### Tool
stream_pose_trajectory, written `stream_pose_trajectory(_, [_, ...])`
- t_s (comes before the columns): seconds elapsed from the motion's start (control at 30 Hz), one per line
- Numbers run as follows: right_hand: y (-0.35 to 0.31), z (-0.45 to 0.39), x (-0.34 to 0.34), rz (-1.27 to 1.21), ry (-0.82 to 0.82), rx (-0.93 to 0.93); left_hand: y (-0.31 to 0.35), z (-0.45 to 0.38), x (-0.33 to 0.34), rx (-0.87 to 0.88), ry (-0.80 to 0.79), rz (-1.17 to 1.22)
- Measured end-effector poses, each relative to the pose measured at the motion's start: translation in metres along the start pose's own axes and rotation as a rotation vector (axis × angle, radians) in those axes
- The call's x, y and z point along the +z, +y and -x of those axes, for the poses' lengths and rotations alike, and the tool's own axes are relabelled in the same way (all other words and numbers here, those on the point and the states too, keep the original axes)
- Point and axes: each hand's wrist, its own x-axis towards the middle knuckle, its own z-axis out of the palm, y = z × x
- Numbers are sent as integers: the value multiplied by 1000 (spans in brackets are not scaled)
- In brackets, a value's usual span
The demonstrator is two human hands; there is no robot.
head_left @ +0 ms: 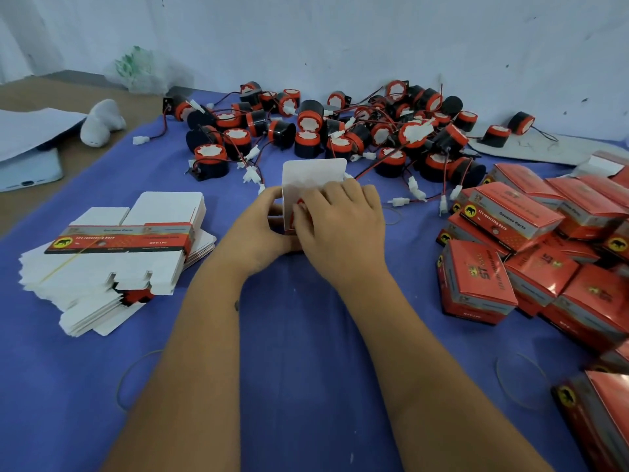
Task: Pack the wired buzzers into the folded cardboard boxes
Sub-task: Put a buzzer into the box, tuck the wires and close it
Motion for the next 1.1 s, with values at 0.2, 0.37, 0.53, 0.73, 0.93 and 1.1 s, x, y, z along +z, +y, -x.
stream_pose_trajectory(0.2, [-5, -12, -4, 10, -277, 149, 3, 2, 1, 18, -1, 1])
stream_pose_trajectory(0.37, [-6, -14, -2, -11, -281, 179, 5, 3, 0, 7, -26, 22])
stream_pose_trajectory(0.53, [1, -10, -1, -126, -263, 272, 4, 4, 0, 5, -16, 21])
stream_pose_trajectory(0.73, [7, -5, 3, -88, -369, 193, 5, 3, 0, -28, -21, 106])
stream_pose_trajectory(0.93, [9, -1, 3, -196, -300, 144, 19, 0, 22, 6, 284, 217])
stream_pose_trajectory(1.1, [13, -4, -1, -404, 168, 439, 14, -3, 45, -40, 396, -5])
